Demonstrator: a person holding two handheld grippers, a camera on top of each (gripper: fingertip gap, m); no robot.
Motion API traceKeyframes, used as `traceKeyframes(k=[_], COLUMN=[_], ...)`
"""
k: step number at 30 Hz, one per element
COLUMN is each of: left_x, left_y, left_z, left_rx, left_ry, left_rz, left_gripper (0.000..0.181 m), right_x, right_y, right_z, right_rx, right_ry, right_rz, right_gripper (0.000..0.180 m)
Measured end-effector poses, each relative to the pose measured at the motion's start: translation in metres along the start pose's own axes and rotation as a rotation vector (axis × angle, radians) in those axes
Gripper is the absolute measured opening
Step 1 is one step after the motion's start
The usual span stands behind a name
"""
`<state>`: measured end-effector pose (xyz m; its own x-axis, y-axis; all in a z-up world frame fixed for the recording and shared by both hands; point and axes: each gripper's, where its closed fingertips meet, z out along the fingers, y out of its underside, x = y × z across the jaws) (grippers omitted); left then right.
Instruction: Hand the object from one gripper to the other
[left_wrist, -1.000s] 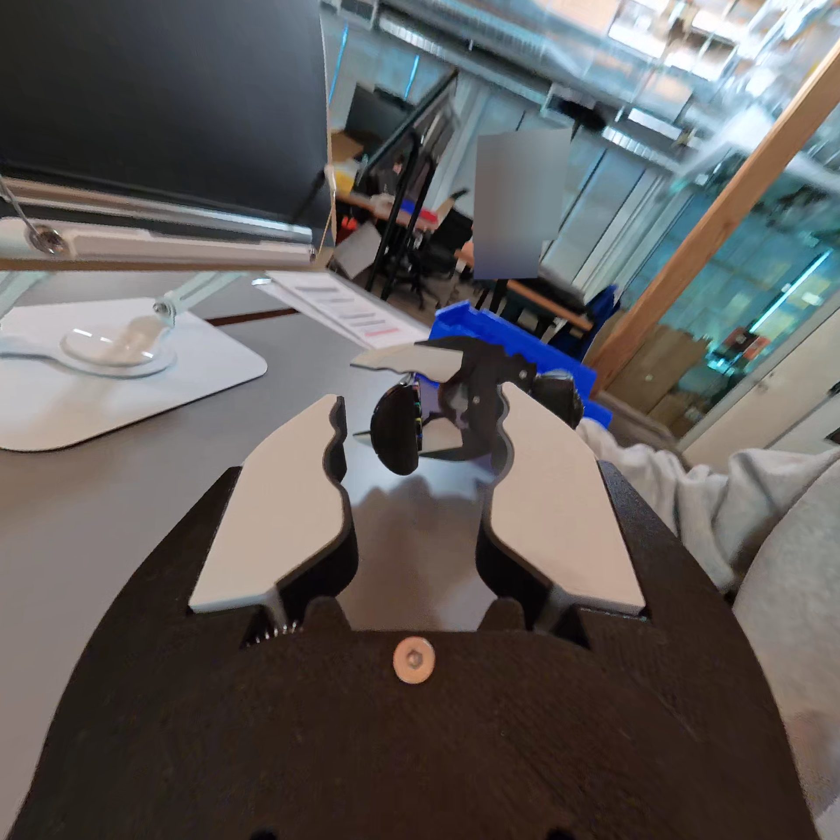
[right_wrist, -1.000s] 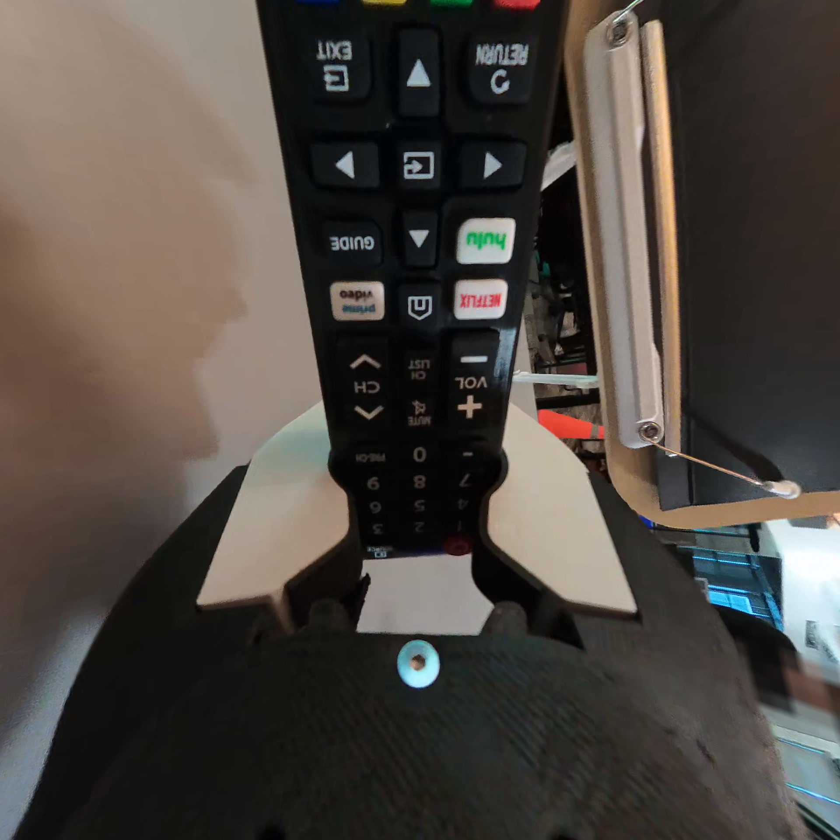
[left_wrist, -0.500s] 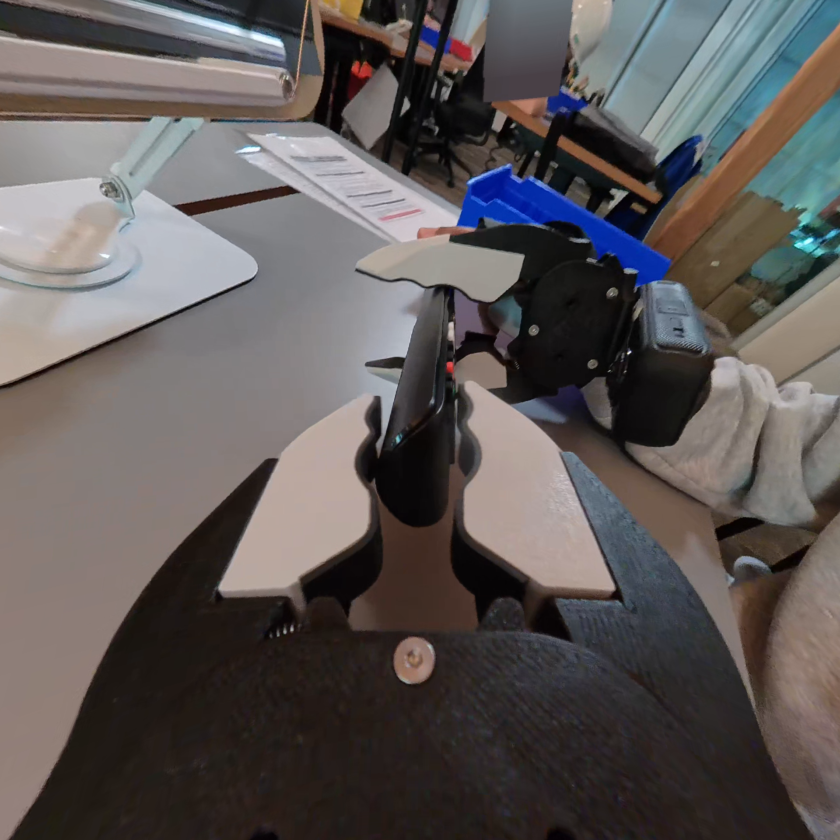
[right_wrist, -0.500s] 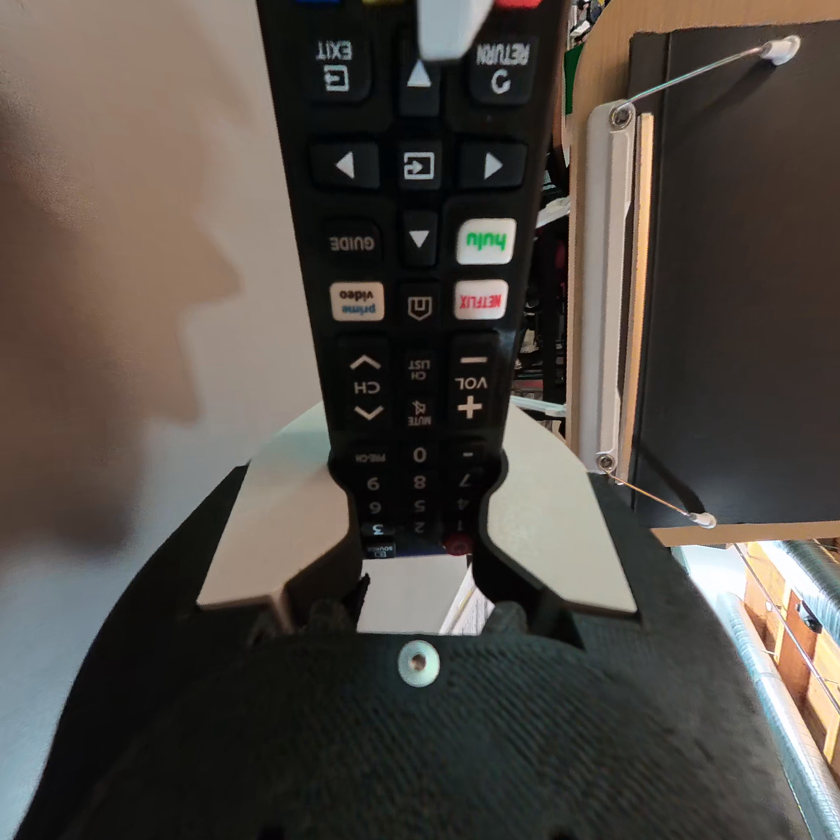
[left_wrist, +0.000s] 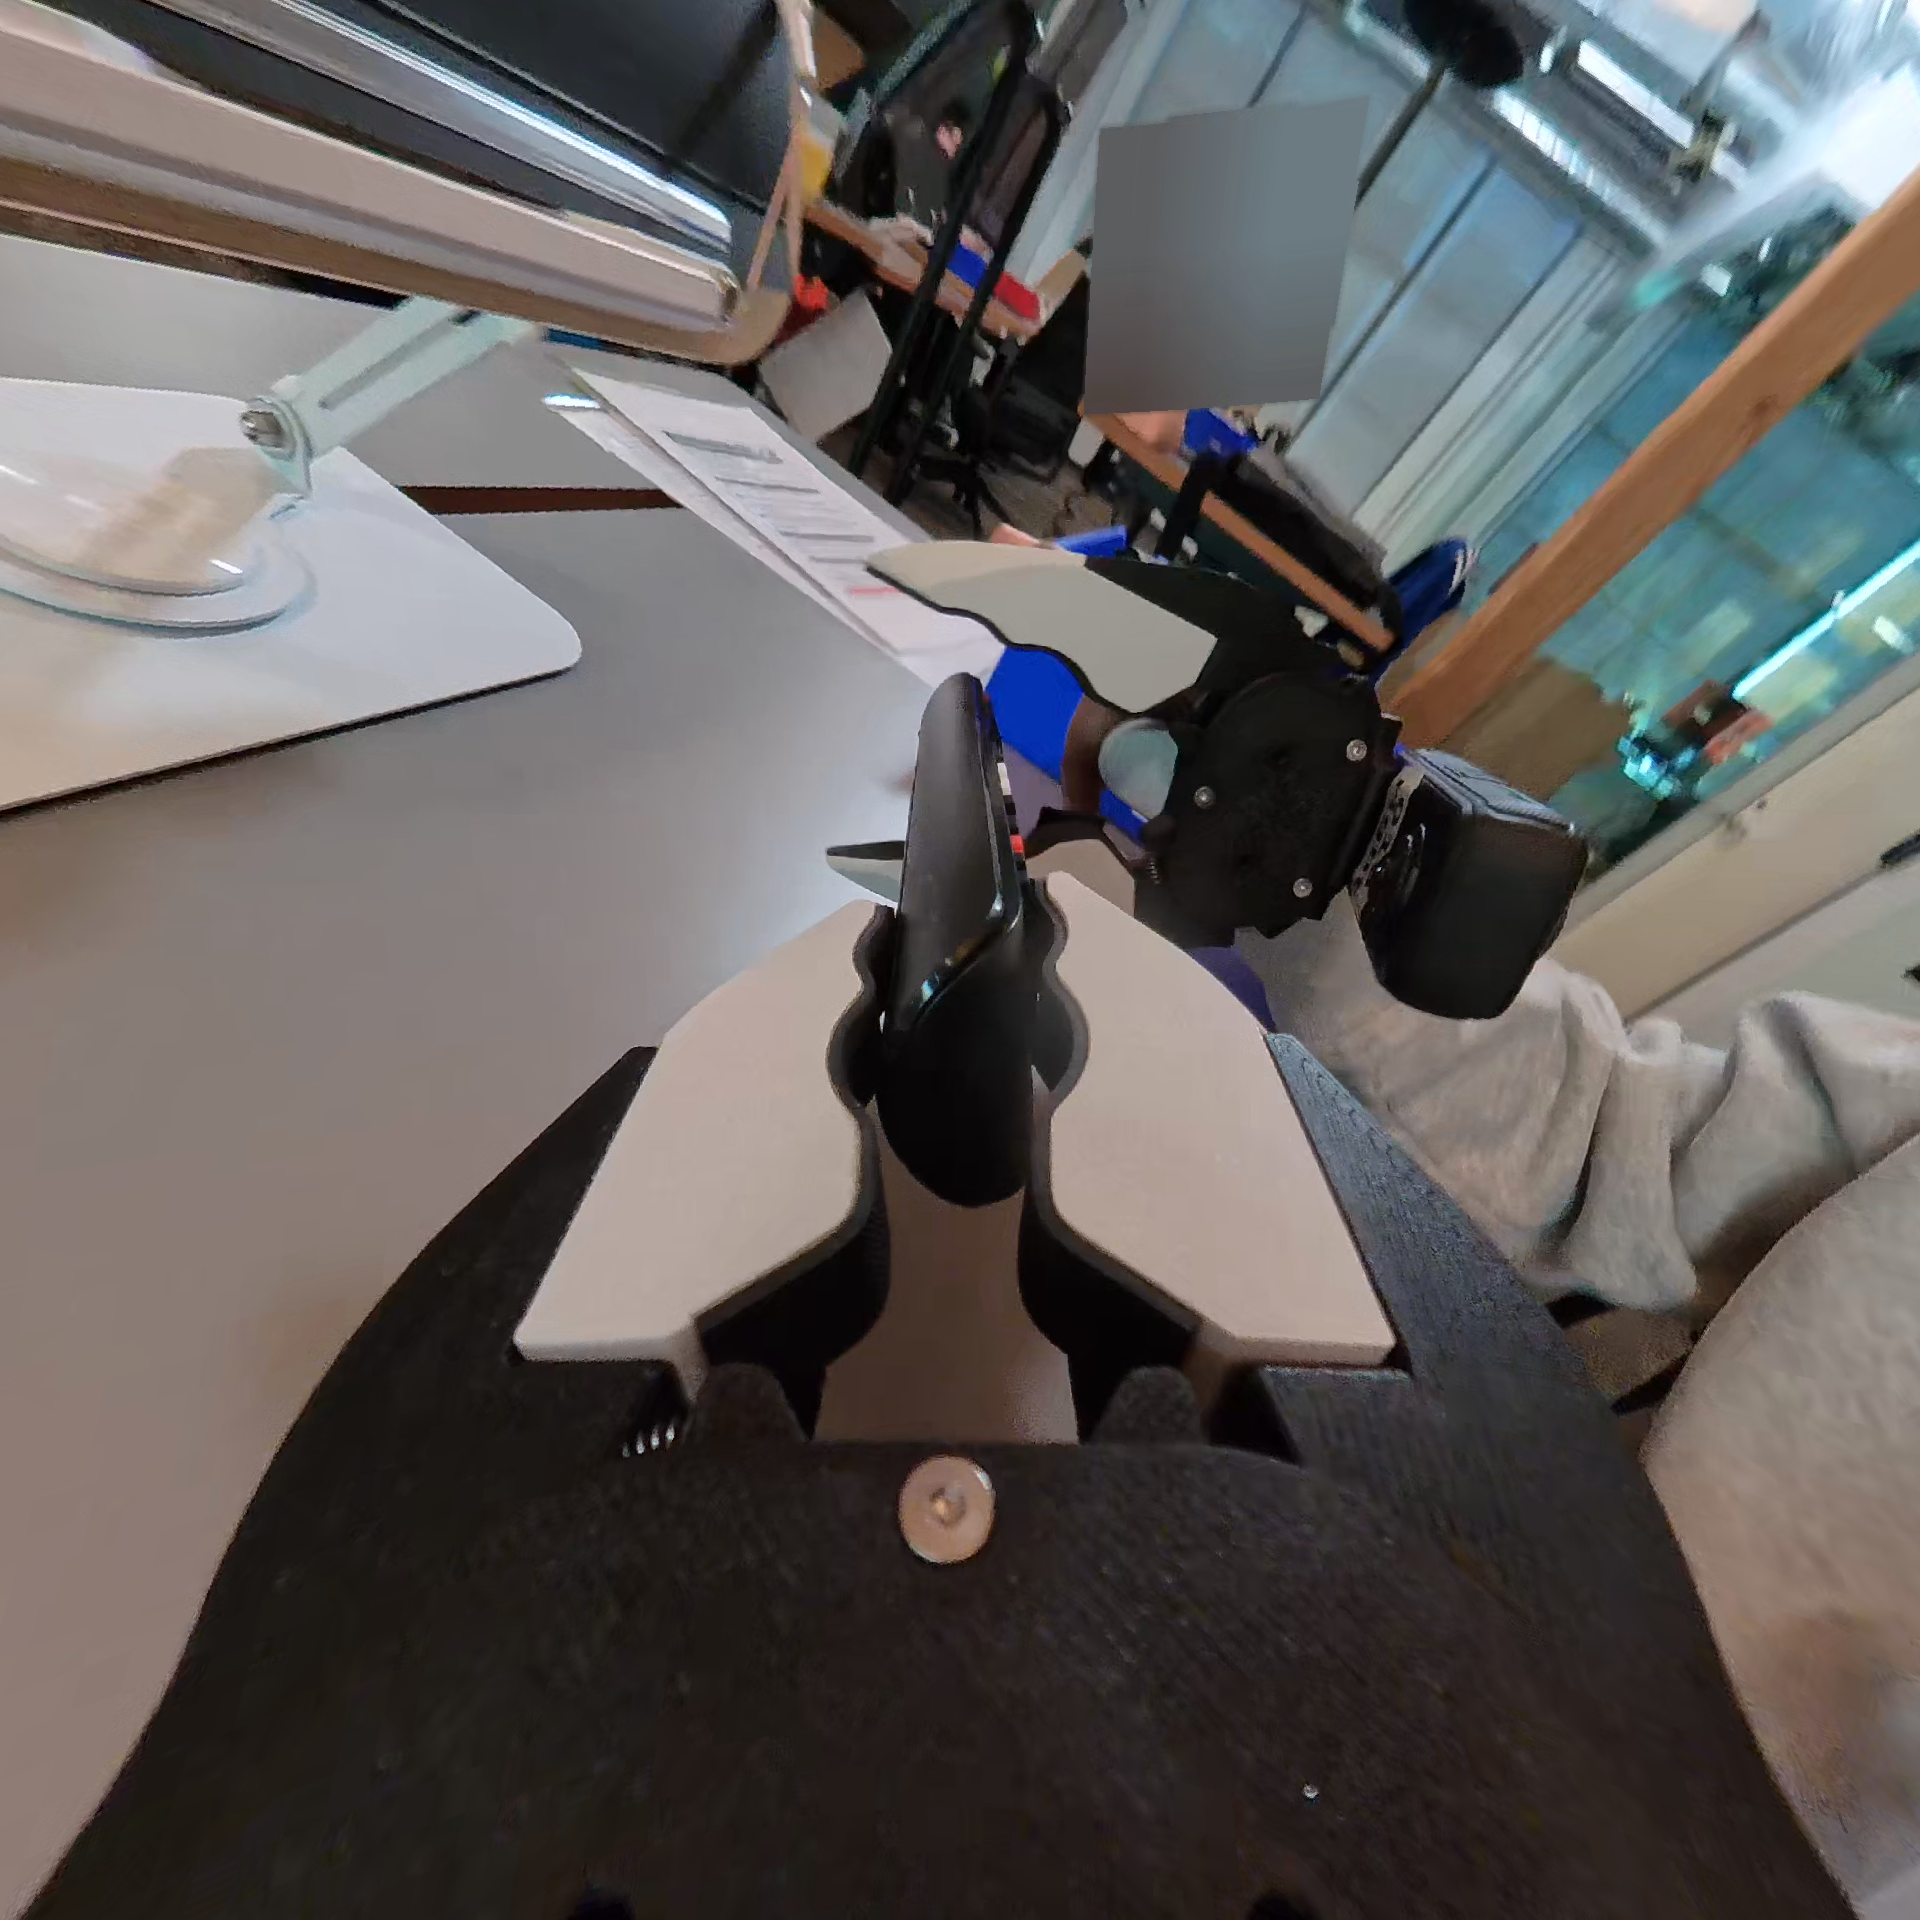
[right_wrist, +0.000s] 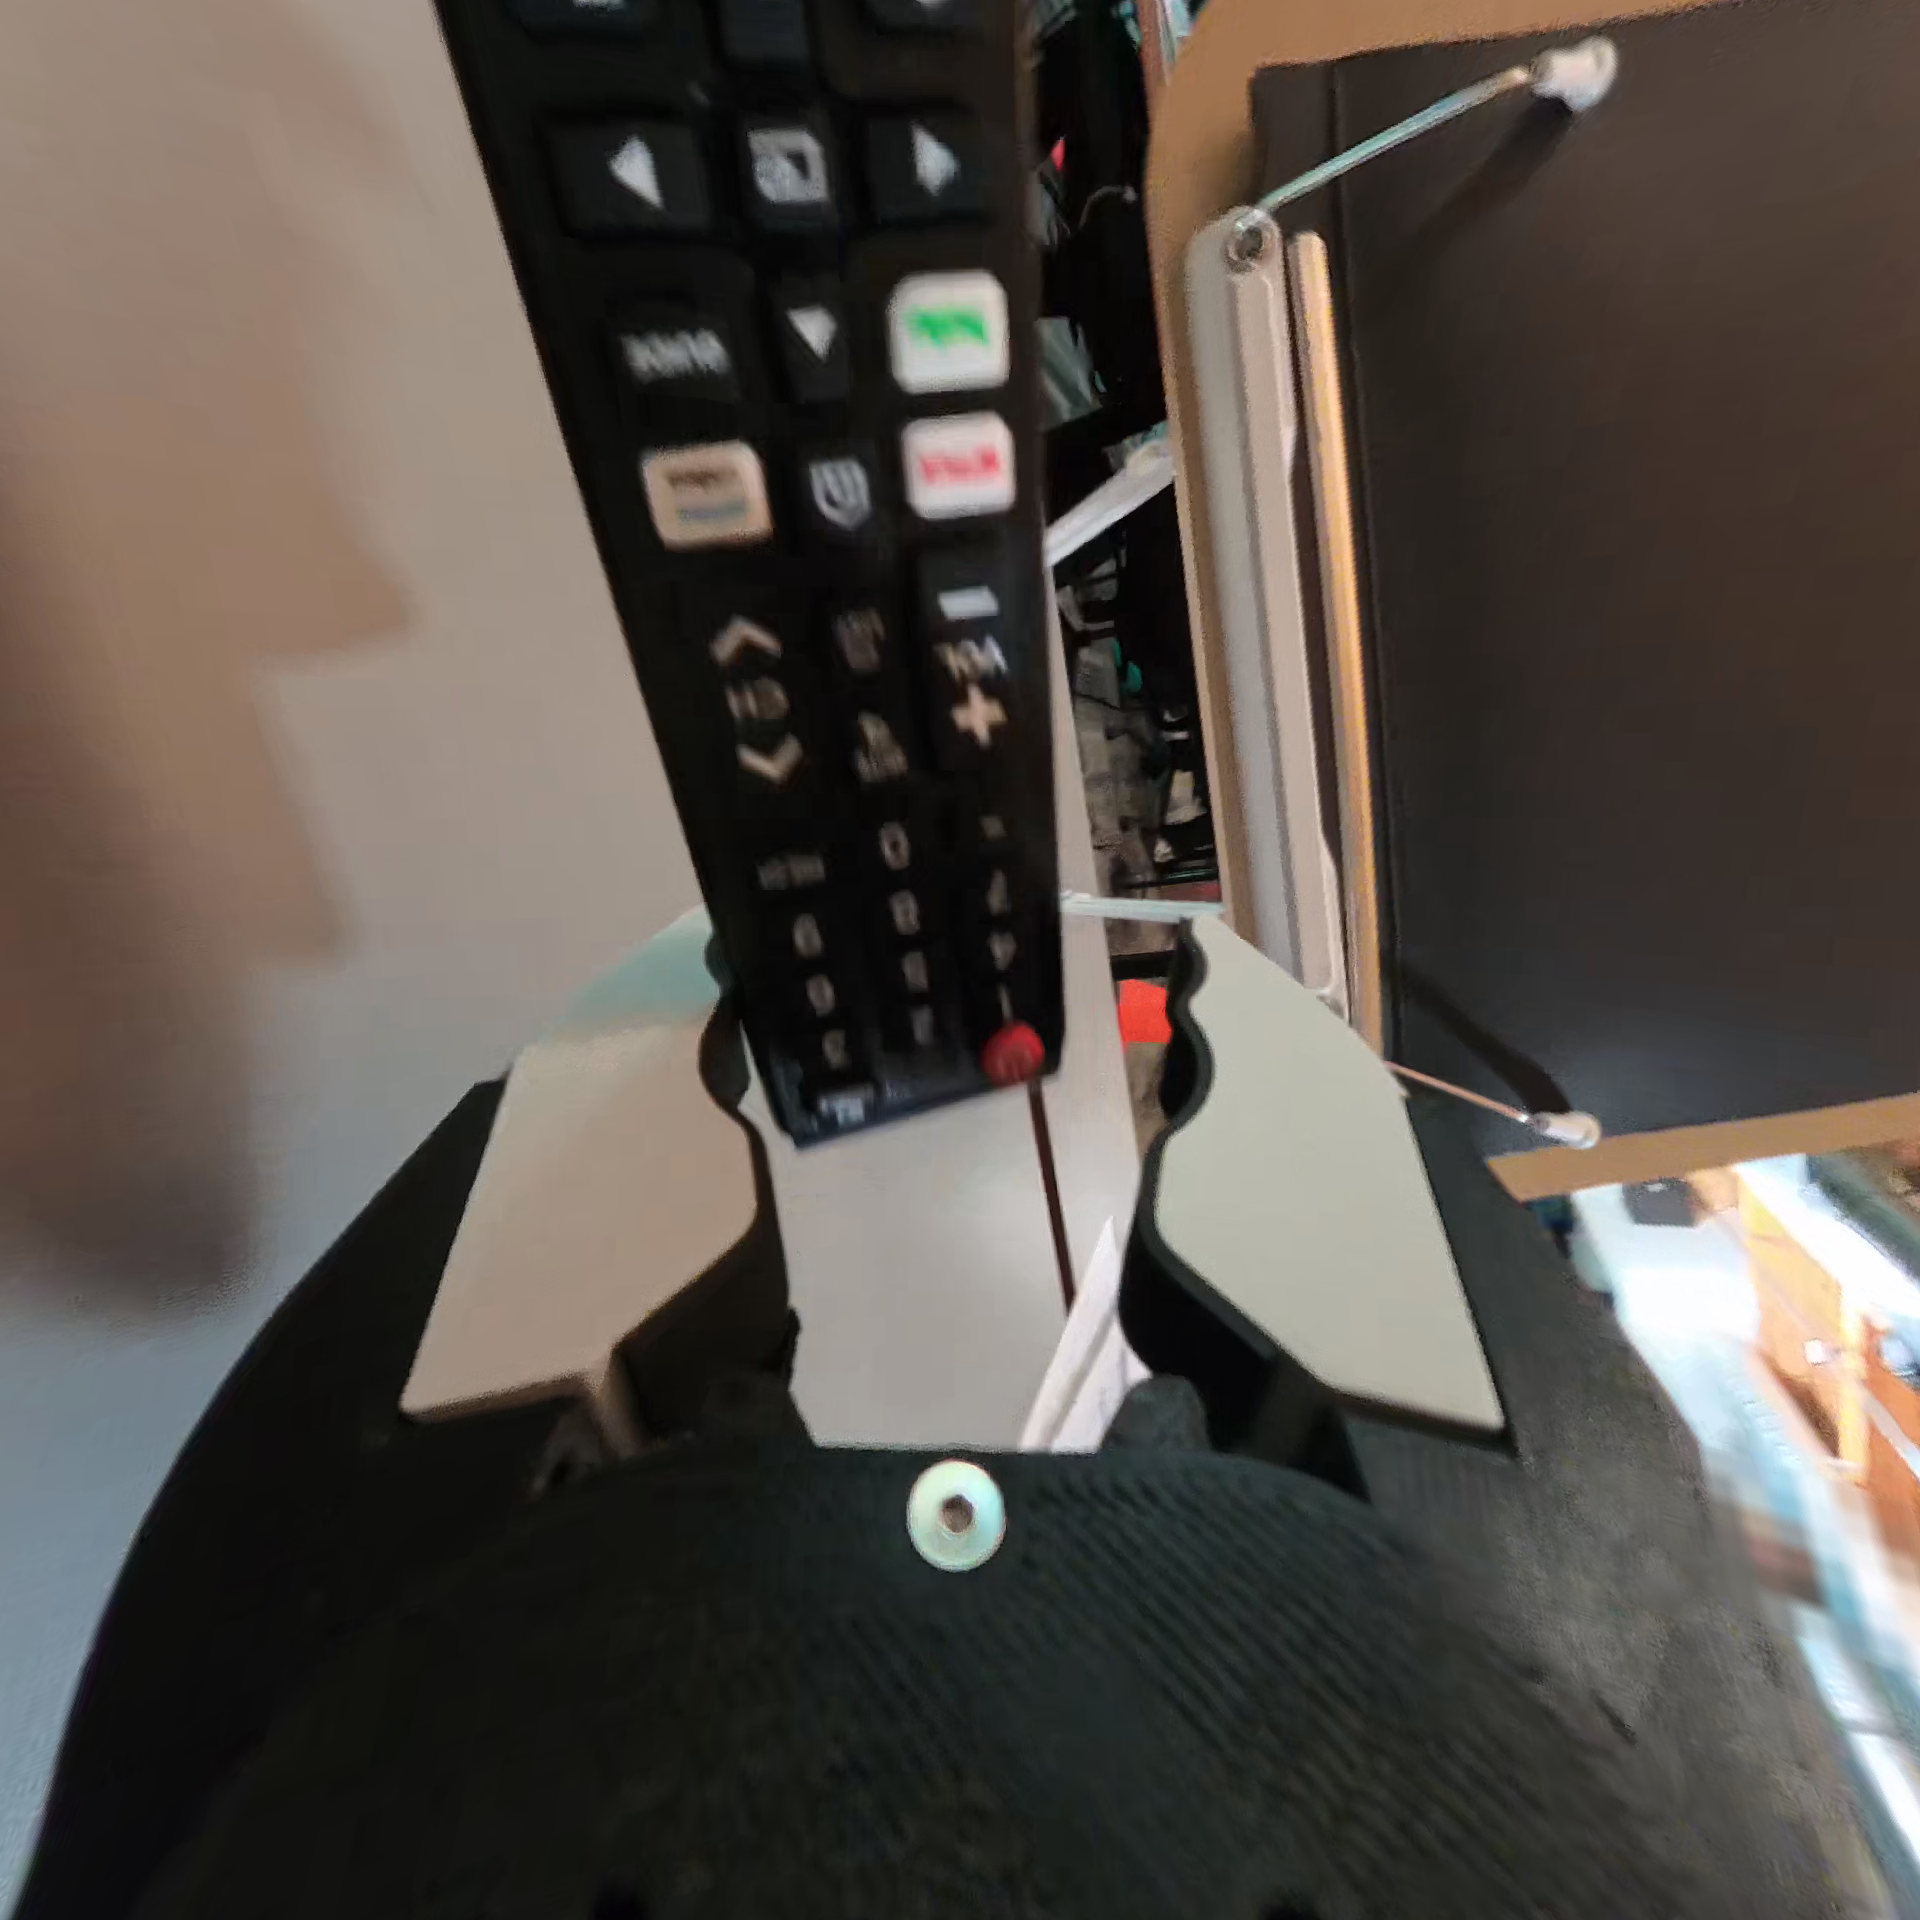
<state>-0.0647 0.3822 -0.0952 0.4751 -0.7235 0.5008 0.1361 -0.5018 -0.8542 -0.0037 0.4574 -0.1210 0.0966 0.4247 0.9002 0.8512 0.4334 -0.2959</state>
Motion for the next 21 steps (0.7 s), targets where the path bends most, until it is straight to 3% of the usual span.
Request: traceKeyframes(k=[3, 9, 14, 21], left_x=[-0.011, -0.022, -0.014, -0.001], left_y=[-0.012, -0.035, -0.044, -0.045], left_z=[-0.011, -0.036, -0.043, -0.038], left_rx=[0.094, 0.281, 0.350, 0.347], left_ry=[-0.011, 0.046, 0.130, 0.183], left_rz=[-0.079, -0.191, -0.209, -0.163], left_gripper=[0.026, 0.025, 0.025, 0.025], right_x=[0.013, 0.048, 0.064, 0.046], right_y=[0.002, -0.010, -0.027, -0.050], right_z=[-0.003, -0.024, -0.042, -0.049], right_rx=[0.044, 0.302, 0.600, 0.739], right_ry=[-0.009, -0.078, -0.359, -0.802], right_rz=[0.139, 0.619, 1.171, 1.525], right_gripper=[0.090, 0.084, 0.079, 0.075])
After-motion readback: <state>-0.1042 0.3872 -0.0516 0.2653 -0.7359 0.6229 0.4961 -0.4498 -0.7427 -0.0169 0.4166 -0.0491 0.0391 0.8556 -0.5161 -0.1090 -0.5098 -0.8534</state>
